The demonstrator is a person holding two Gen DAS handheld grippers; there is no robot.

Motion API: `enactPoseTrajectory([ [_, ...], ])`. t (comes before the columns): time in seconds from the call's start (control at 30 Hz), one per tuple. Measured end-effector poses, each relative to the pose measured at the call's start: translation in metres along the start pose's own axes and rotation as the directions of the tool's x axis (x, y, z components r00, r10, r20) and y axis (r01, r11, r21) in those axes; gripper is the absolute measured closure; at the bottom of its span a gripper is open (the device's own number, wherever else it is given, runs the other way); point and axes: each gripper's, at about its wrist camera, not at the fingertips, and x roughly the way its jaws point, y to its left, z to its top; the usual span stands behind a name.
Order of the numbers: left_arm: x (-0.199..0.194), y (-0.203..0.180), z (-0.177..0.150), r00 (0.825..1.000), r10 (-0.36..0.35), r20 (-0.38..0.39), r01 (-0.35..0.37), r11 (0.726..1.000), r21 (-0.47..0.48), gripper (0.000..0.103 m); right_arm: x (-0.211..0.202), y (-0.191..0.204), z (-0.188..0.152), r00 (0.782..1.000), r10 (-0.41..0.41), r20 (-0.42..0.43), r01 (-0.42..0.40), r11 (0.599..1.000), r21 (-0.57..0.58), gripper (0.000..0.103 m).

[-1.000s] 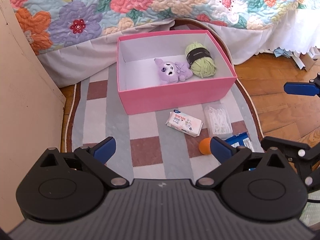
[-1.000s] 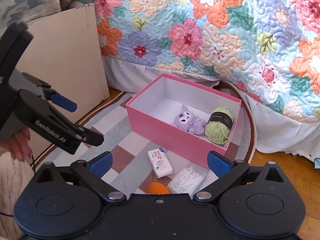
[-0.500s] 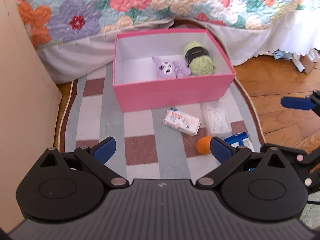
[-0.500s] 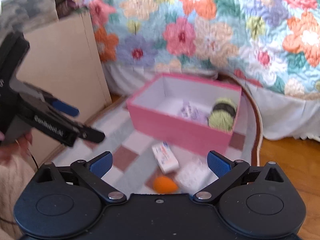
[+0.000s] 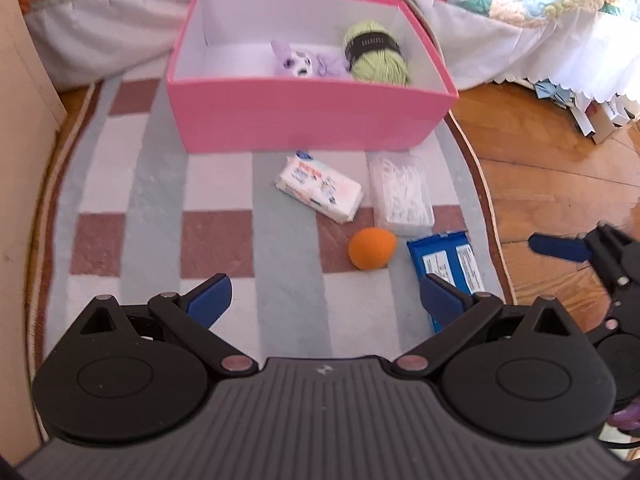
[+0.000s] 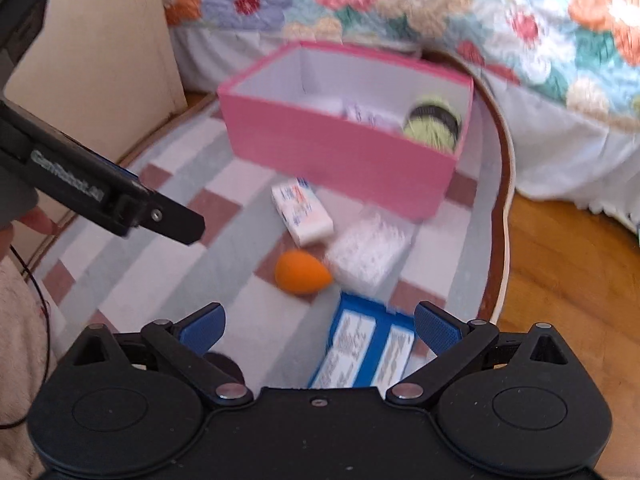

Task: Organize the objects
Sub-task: 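Withdraw the left tool from the box toward the blue wet-wipe pack, then close the left tool on the end of the blue wet-wipe pack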

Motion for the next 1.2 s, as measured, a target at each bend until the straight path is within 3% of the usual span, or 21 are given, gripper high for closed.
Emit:
enactPoseTrajectory([
  [0.17, 0.025, -0.001, -0.01, 0.996, -0.078, -0.037, 0.077, 0.997, -0.025, 0.001, 0.016, -0.019, -0.015, 0.997, 0.037, -0.074, -0.028, 0.992, 0.126, 0.001],
  [0.4, 0.048, -0.006, -0.019, 0.981, -0.187, -0.059, 0.181, 0.98, -0.086, 0.001, 0.03, -0.02, -0.028, 0.992, 0.047, -0.118, -0.031, 0.99, 0.135, 0.001],
  [0.77, 0.072, -0.023, -0.028, 0.976, -0.212, -0.058, 0.207, 0.975, -0.082, 0.005, 0.046, -0.022, -0.044, 0.997, 0.013, -0.082, -0.003, 0.992, 0.123, 0.004],
  [0.93, 0.077, -0.033, -0.033, 0.968, -0.251, -0.025, 0.25, 0.967, -0.048, 0.011, 0.049, -0.021, -0.051, 0.999, -0.005, -0.036, 0.008, 0.996, 0.084, 0.007],
  [1.07, 0.088, -0.038, -0.037, 0.955, -0.297, -0.014, 0.296, 0.954, -0.058, 0.011, 0.054, -0.028, -0.054, 0.999, -0.003, -0.038, 0.007, 0.993, 0.115, 0.007],
  [1.13, 0.093, -0.04, -0.038, 0.954, -0.301, -0.011, 0.3, 0.952, -0.06, 0.017, 0.057, -0.031, -0.056, 0.999, 0.011, -0.045, -0.005, 0.99, 0.141, 0.007],
  [1.2, 0.1, -0.043, -0.039, 0.952, -0.307, -0.018, 0.306, 0.95, -0.058, 0.034, 0.058, -0.031, -0.057, 0.998, 0.031, -0.049, -0.023, 0.986, 0.163, 0.007],
])
